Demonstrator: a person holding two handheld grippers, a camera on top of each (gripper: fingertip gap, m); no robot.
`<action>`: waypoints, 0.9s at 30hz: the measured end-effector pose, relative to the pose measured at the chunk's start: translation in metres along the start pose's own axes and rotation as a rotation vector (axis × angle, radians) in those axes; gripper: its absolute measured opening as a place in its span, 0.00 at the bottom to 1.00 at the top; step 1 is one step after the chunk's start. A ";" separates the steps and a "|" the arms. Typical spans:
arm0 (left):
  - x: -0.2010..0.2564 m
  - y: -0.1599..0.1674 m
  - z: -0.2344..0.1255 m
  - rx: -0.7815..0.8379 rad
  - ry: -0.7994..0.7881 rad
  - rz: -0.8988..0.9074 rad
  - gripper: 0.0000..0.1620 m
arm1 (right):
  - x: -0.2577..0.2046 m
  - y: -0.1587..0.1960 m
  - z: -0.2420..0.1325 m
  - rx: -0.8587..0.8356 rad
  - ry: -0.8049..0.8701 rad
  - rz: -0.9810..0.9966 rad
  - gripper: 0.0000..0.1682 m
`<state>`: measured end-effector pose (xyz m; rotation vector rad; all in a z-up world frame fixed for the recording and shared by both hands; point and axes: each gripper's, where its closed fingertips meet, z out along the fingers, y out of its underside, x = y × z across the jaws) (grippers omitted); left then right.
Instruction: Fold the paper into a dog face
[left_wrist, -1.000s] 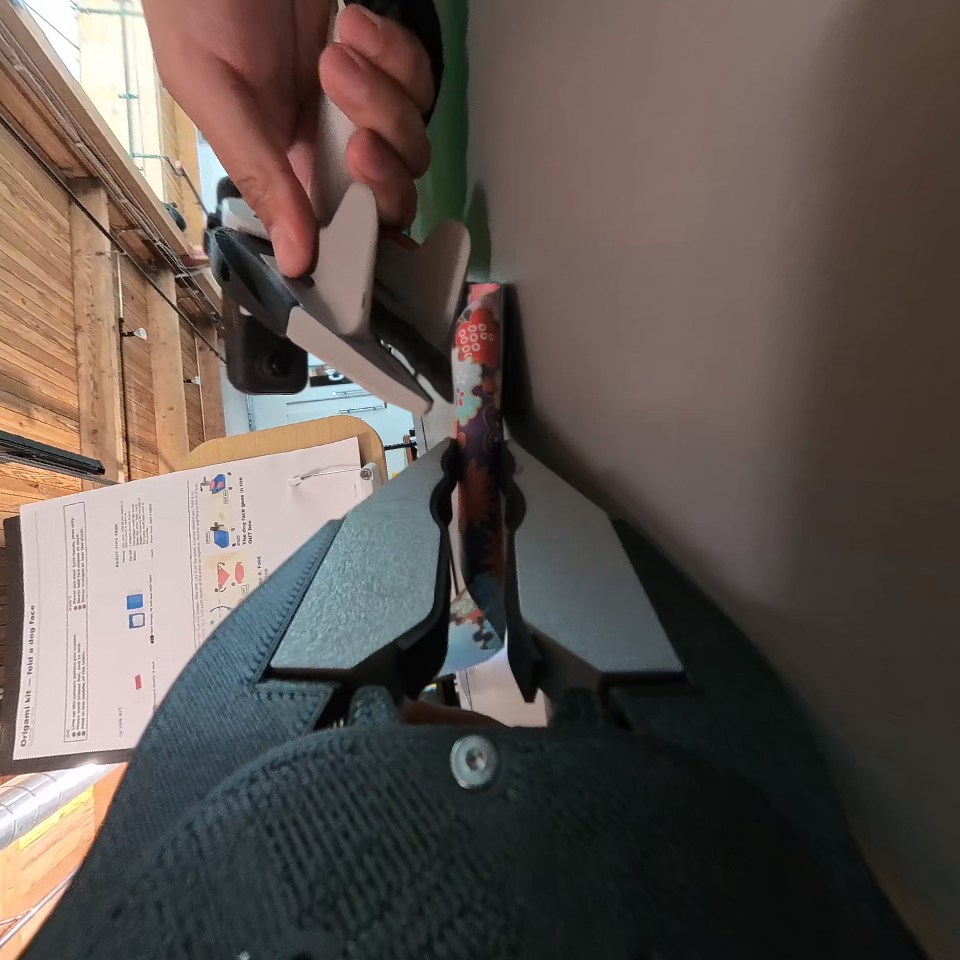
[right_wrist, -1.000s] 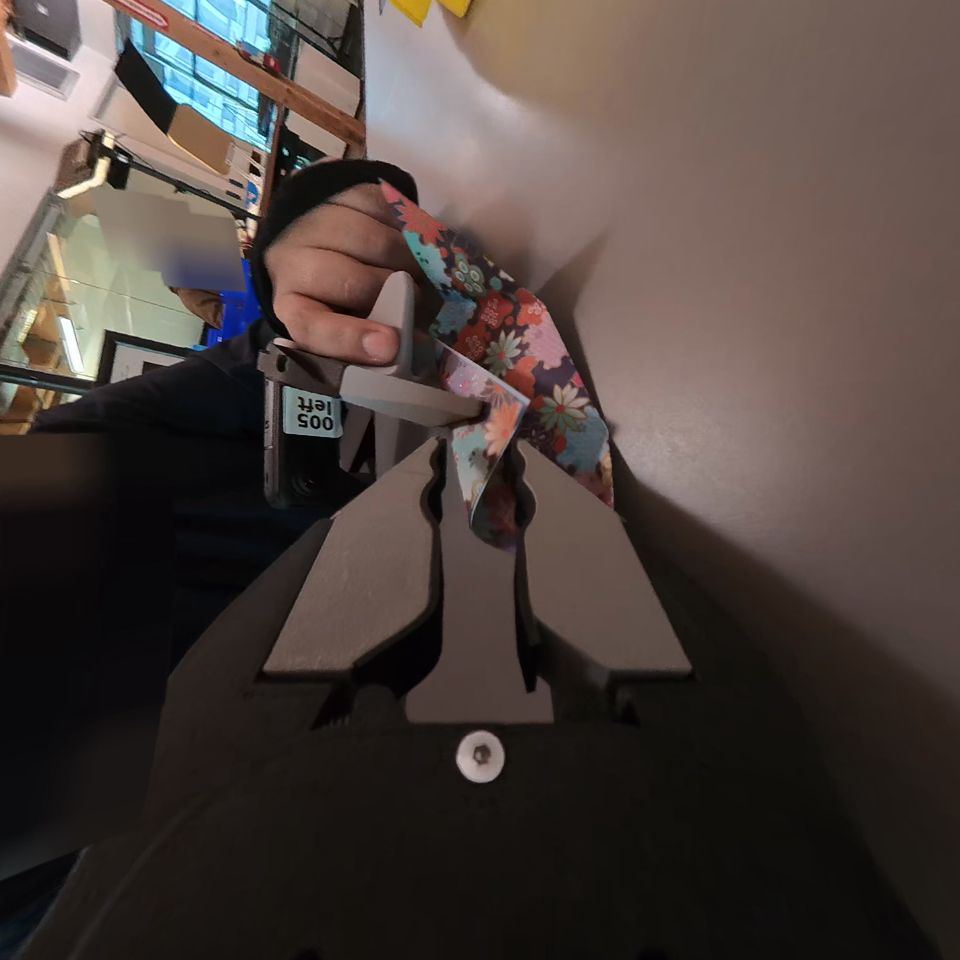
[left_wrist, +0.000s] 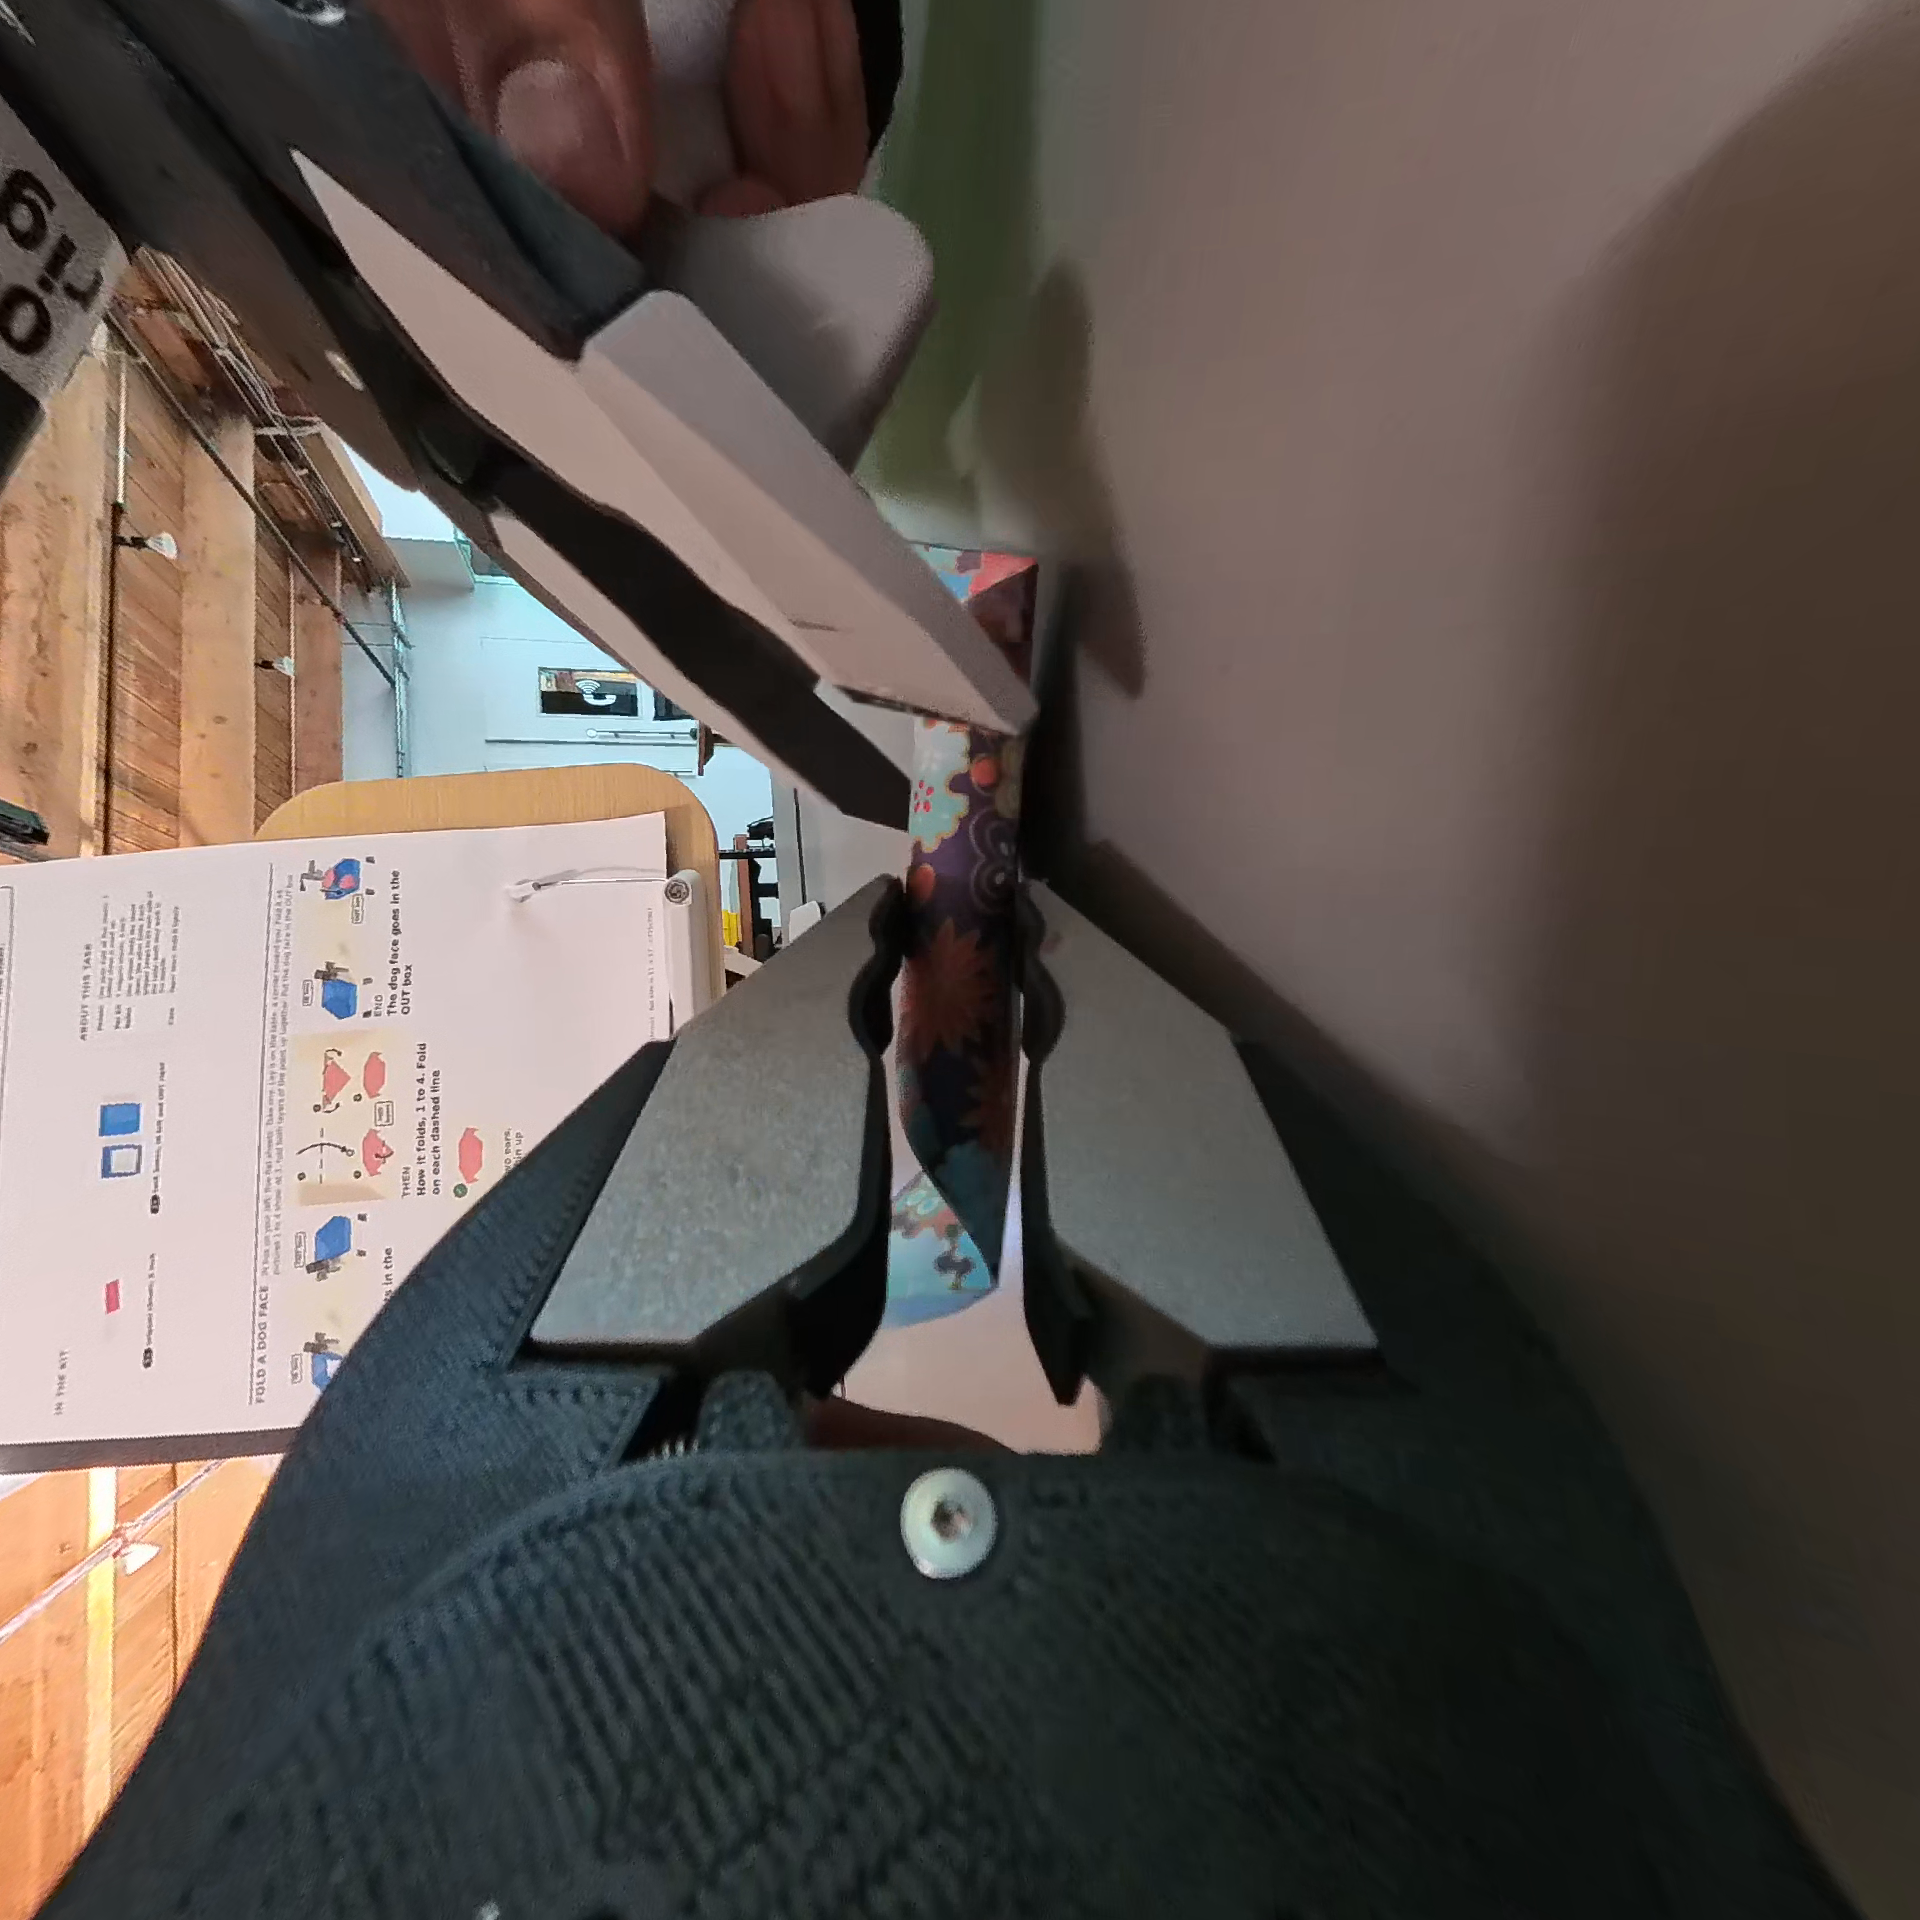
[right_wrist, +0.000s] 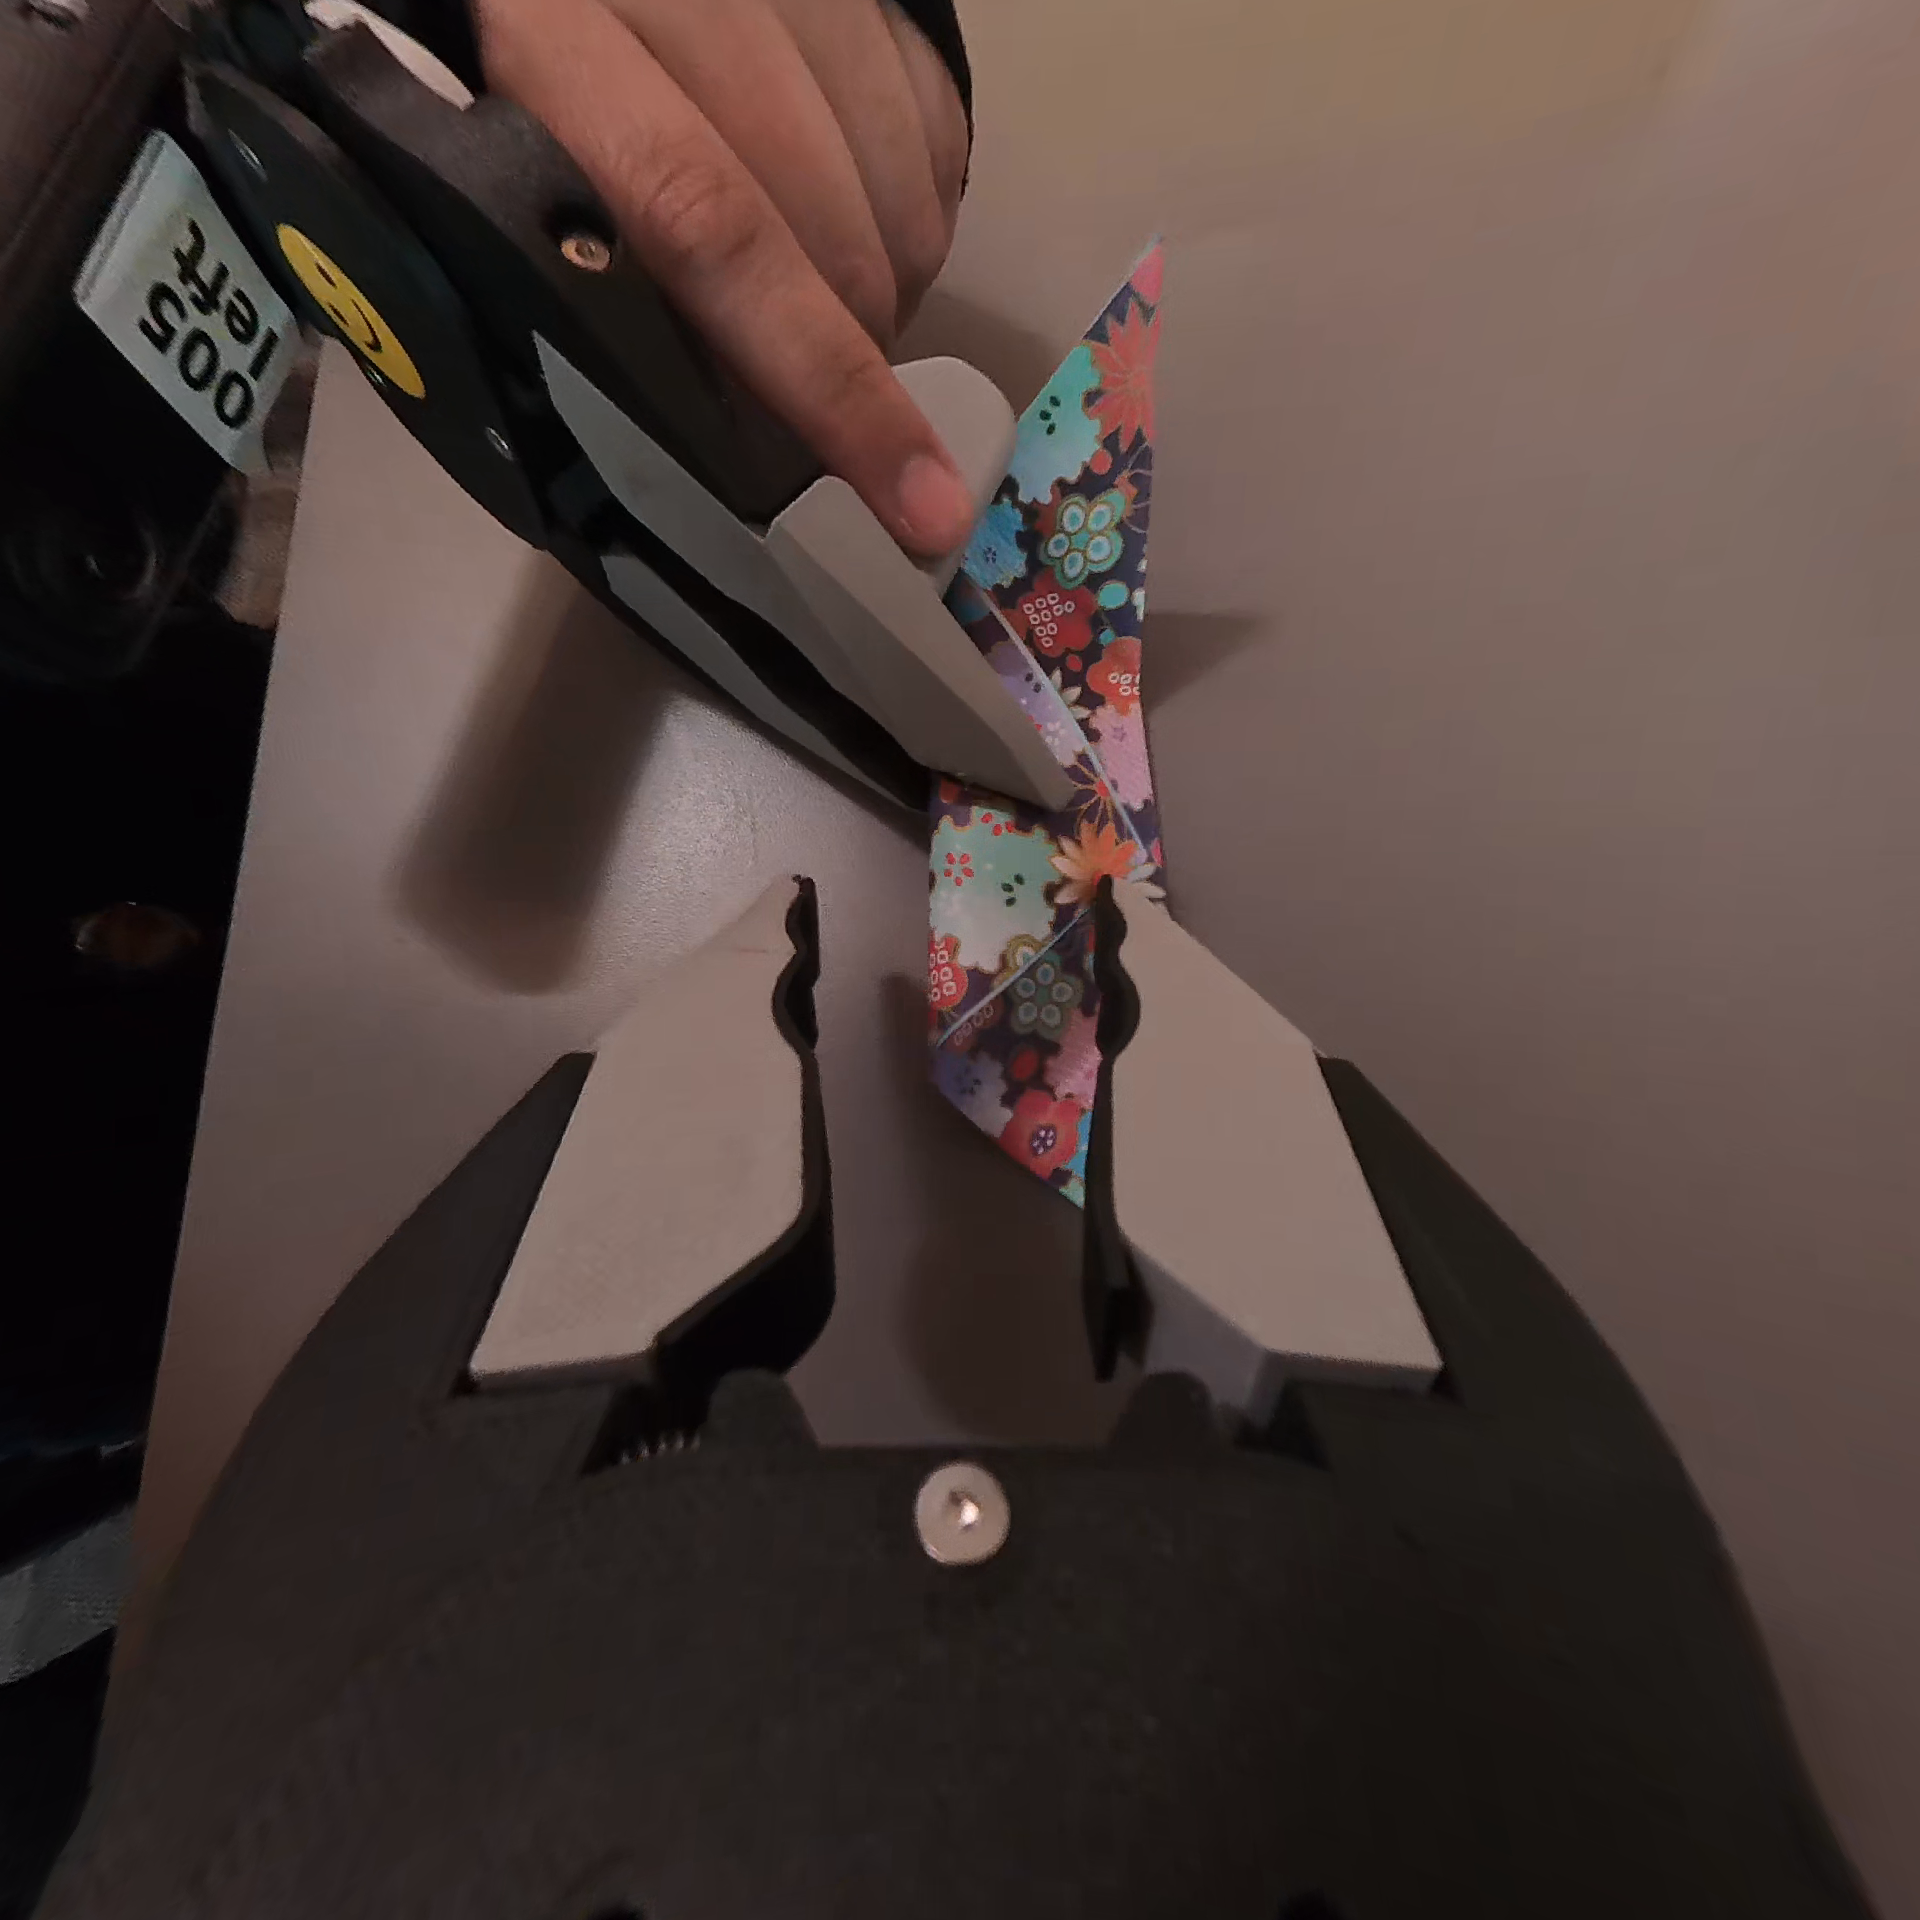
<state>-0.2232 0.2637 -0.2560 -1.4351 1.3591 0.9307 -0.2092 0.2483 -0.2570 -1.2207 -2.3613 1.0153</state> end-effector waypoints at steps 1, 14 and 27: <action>0.000 0.000 0.000 -0.001 0.001 -0.001 0.12 | -0.001 0.001 0.002 -0.007 -0.001 -0.007 0.29; 0.002 0.001 0.001 -0.011 0.002 0.005 0.13 | -0.008 -0.003 -0.002 0.011 -0.029 -0.025 0.26; 0.003 0.008 0.004 -0.048 0.004 0.009 0.13 | 0.012 -0.002 -0.006 -0.041 0.212 -0.195 0.22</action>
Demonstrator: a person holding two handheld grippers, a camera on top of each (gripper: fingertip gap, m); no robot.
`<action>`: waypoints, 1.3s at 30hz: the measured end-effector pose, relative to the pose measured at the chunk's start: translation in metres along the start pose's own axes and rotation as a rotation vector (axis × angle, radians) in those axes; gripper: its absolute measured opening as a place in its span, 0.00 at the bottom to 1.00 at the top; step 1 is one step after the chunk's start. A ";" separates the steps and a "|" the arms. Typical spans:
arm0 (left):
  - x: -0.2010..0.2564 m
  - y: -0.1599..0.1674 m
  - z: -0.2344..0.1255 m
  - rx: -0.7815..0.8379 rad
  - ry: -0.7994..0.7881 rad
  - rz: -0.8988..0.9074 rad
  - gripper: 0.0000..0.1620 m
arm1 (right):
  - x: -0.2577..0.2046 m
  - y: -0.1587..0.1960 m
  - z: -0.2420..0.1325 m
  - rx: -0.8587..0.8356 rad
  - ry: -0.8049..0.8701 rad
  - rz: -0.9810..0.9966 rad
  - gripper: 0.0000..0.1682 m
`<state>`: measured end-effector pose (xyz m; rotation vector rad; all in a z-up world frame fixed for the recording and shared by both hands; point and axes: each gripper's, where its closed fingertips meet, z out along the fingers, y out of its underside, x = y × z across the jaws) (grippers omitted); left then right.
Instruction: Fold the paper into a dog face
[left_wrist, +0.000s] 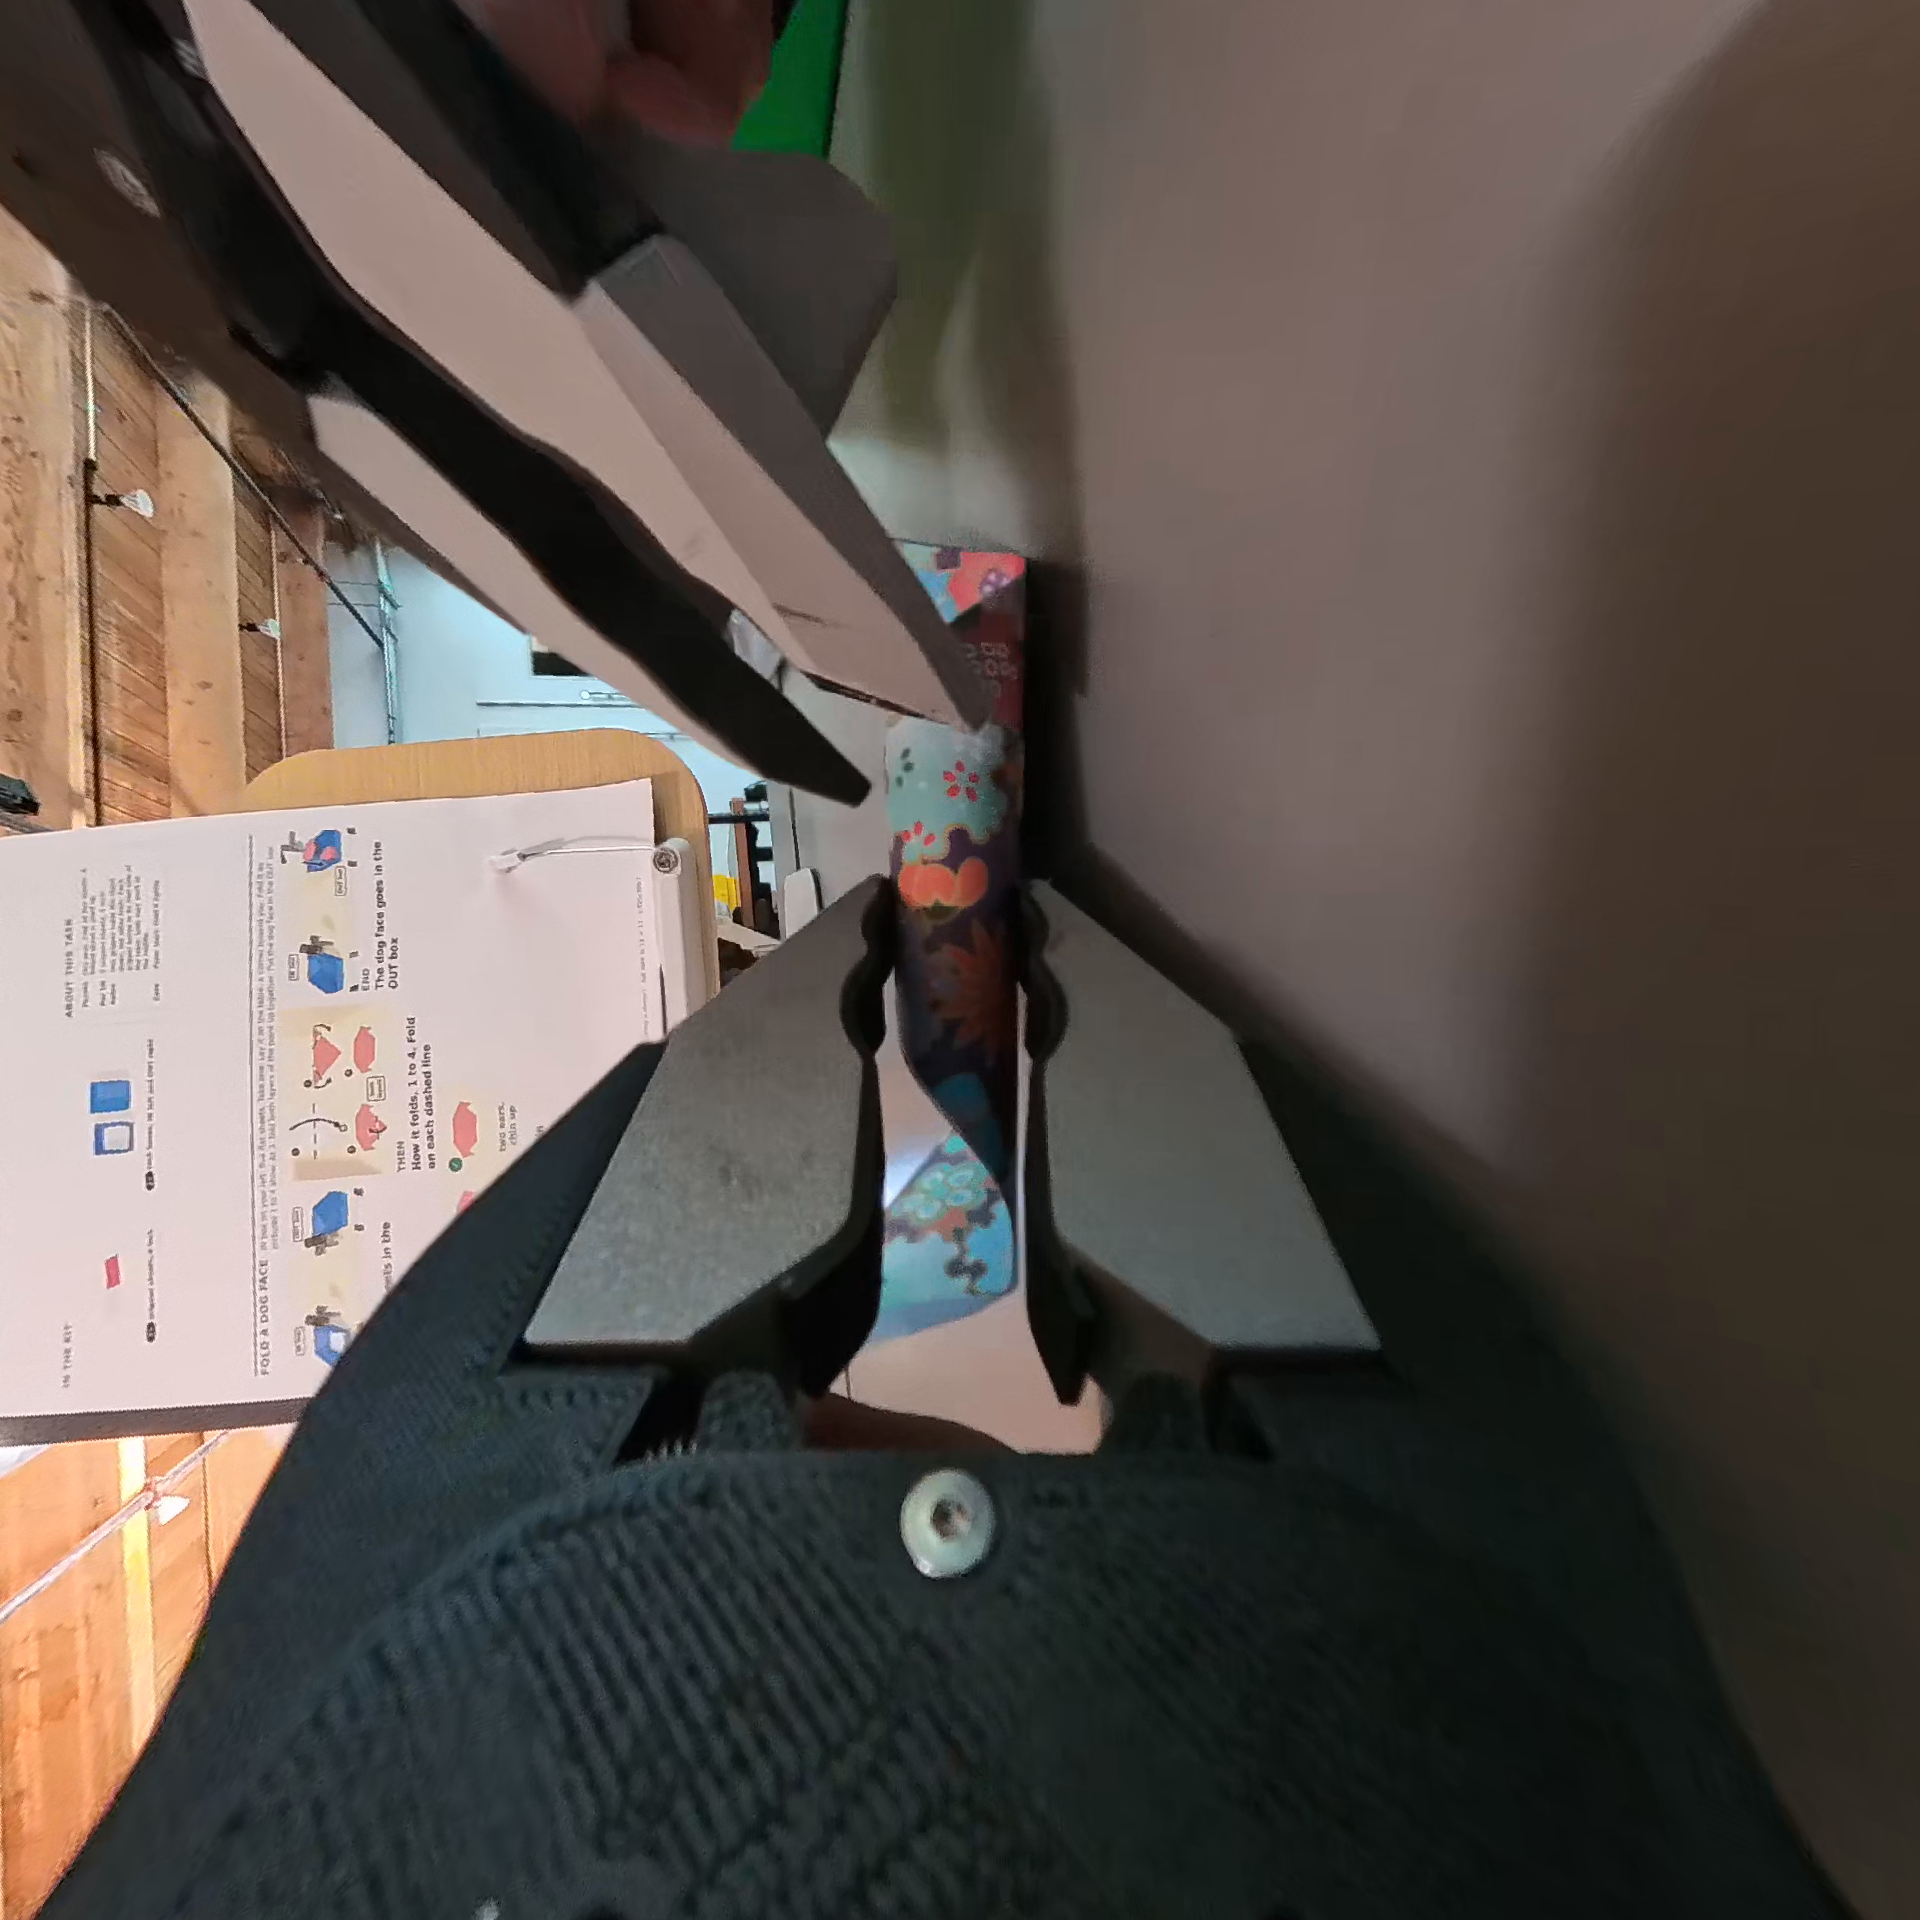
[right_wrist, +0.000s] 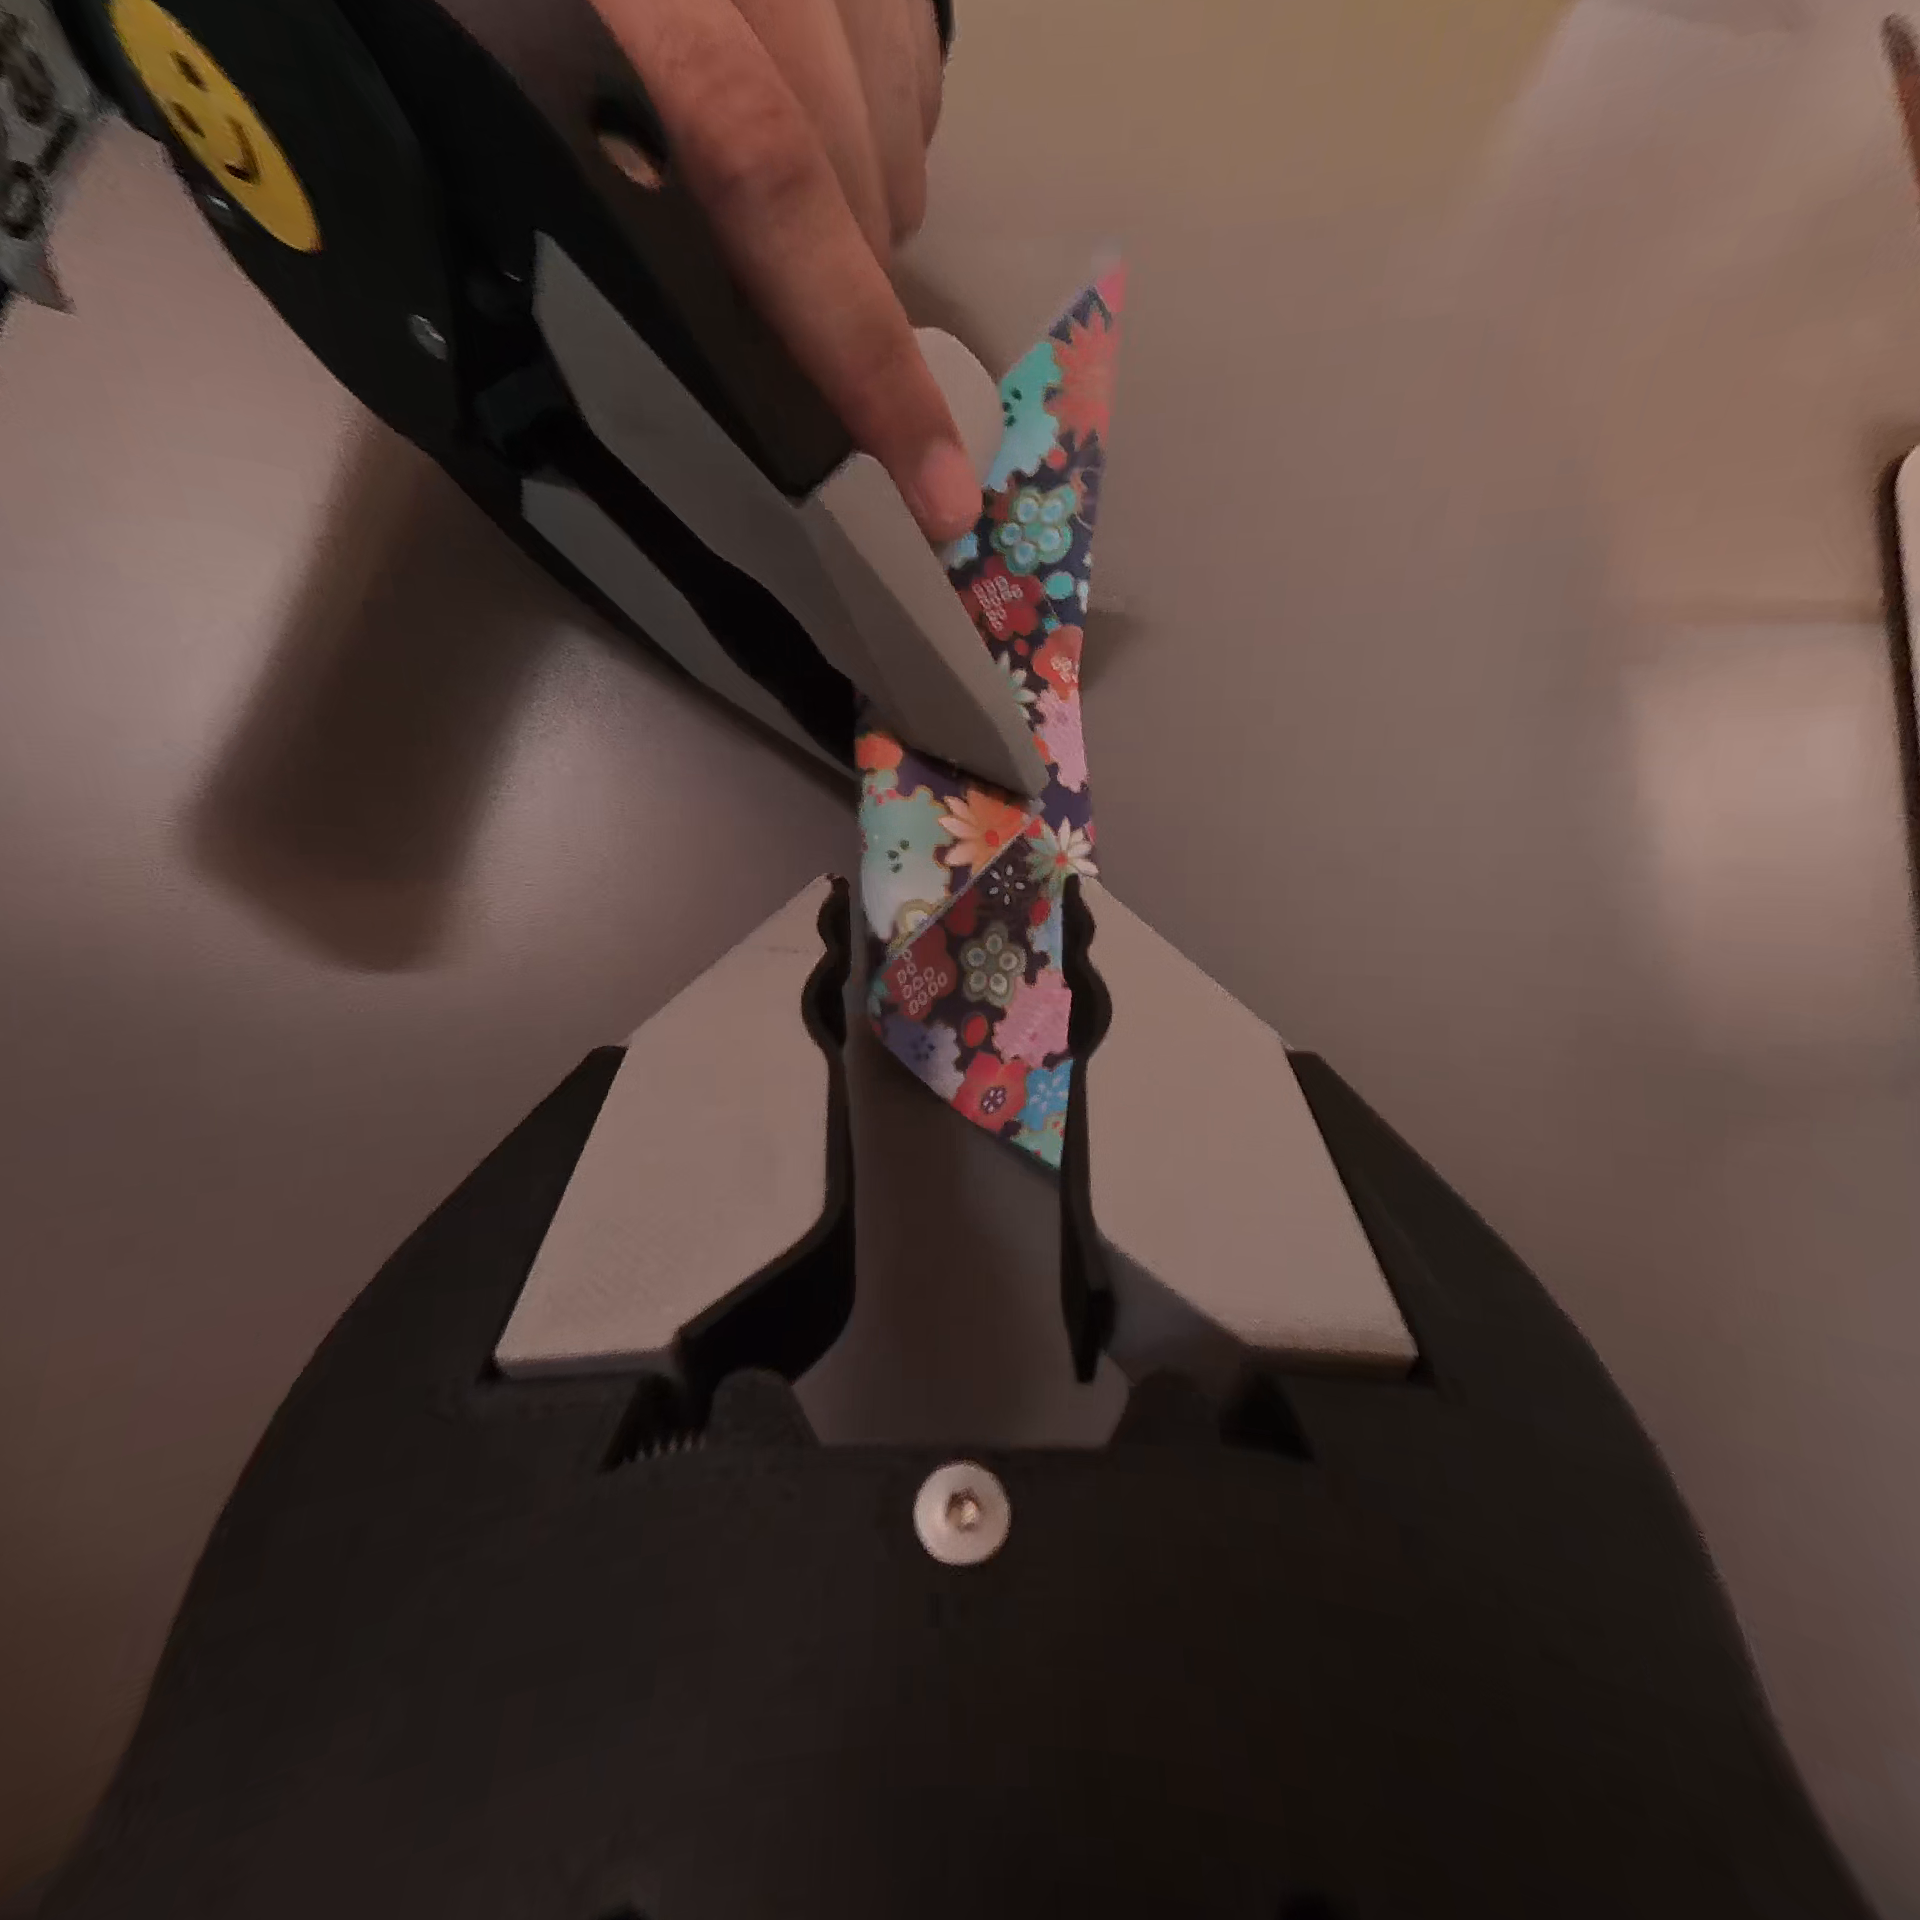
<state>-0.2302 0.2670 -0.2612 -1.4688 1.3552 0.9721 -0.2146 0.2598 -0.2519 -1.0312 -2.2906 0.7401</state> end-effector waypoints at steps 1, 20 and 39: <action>0.001 0.000 0.000 -0.002 0.003 0.000 0.13 | -0.003 -0.004 -0.001 0.016 -0.003 -0.018 0.22; 0.001 -0.002 0.001 0.001 0.004 -0.002 0.15 | -0.017 0.001 0.012 -0.037 -0.031 -0.073 0.22; 0.001 -0.003 0.002 0.002 0.008 -0.013 0.10 | -0.014 -0.006 0.010 -0.052 0.088 -0.200 0.17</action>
